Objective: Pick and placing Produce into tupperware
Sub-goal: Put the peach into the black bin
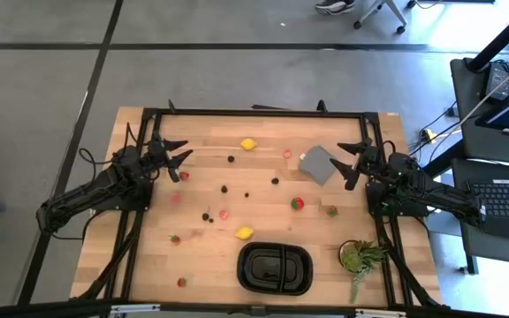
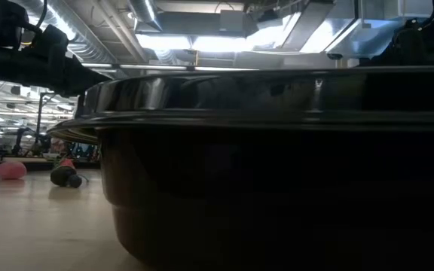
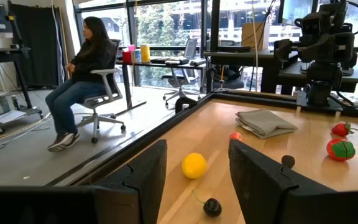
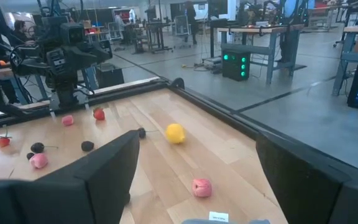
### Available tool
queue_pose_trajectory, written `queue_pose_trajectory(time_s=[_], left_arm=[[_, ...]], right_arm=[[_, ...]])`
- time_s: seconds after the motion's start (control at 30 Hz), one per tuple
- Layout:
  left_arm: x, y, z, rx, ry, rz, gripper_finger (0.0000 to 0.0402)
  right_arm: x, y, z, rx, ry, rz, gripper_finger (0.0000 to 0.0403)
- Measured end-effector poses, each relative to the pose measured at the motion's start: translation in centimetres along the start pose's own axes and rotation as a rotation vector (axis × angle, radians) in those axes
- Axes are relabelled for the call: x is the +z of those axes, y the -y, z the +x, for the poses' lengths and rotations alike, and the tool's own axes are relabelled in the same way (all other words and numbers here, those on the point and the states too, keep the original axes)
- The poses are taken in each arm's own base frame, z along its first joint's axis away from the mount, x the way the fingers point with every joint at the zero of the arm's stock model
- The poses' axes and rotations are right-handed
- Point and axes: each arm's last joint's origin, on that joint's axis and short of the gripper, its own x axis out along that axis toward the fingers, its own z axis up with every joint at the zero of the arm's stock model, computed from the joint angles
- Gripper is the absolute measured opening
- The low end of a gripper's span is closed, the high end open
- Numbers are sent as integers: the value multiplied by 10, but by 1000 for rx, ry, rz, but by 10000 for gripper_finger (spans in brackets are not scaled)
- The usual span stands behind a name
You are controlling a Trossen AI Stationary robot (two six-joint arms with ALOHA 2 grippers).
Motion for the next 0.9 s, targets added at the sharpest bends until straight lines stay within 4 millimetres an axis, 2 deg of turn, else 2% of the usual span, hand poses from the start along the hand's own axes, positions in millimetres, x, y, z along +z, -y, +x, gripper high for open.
queue_pose_trajectory(time_s=[0.37, 0.57, 0.77, 0.9], left_arm=[[0, 0, 0, 0, 0, 0, 165], [0, 0, 0, 0, 0, 0, 165], [0, 0, 0, 0, 1, 0, 165], [0, 0, 0, 0, 0, 0, 165]], right_arm=[[0, 0, 0, 0, 0, 9, 326], [1, 0, 0, 3, 13, 80, 326], [1, 0, 0, 2, 11, 9, 326], [1, 0, 0, 2, 13, 26, 326]])
